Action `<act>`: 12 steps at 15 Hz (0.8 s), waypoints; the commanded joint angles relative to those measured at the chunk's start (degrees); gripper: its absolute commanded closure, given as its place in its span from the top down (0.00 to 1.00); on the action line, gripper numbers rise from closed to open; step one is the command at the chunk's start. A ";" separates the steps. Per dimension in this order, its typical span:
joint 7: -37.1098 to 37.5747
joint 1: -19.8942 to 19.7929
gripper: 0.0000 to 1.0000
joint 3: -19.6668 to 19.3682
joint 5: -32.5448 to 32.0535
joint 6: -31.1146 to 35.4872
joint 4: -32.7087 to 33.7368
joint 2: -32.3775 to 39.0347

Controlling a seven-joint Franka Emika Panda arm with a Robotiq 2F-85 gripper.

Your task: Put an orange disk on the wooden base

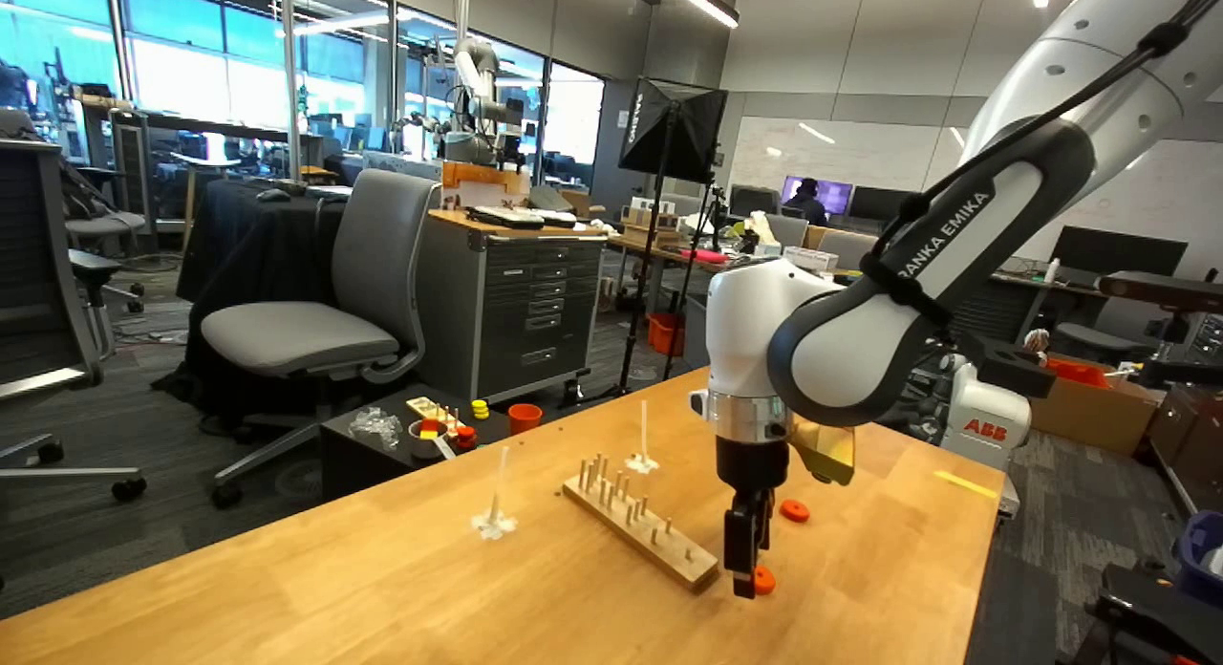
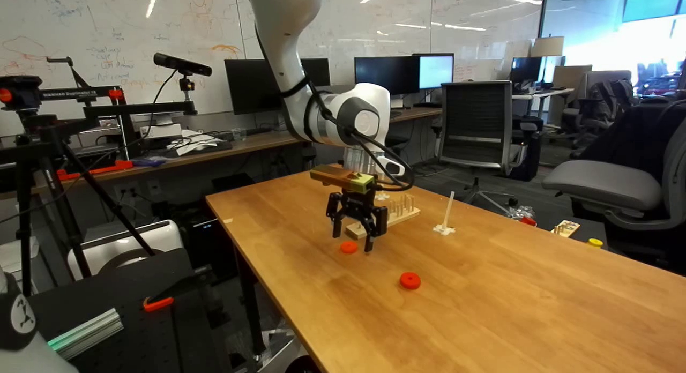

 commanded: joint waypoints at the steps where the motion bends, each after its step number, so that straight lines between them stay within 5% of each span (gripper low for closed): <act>1: -0.37 0.05 1.00 0.34 1.34 0.18 0.98 1.15; 4: -0.33 0.16 1.00 0.41 1.23 0.19 0.86 1.52; 5: -0.29 0.21 0.75 0.30 1.09 0.18 0.83 1.42; 7: -0.38 0.01 0.68 0.16 1.15 0.22 0.54 0.96; 12: -1.25 -0.79 0.28 0.59 1.76 -0.40 -0.56 -0.64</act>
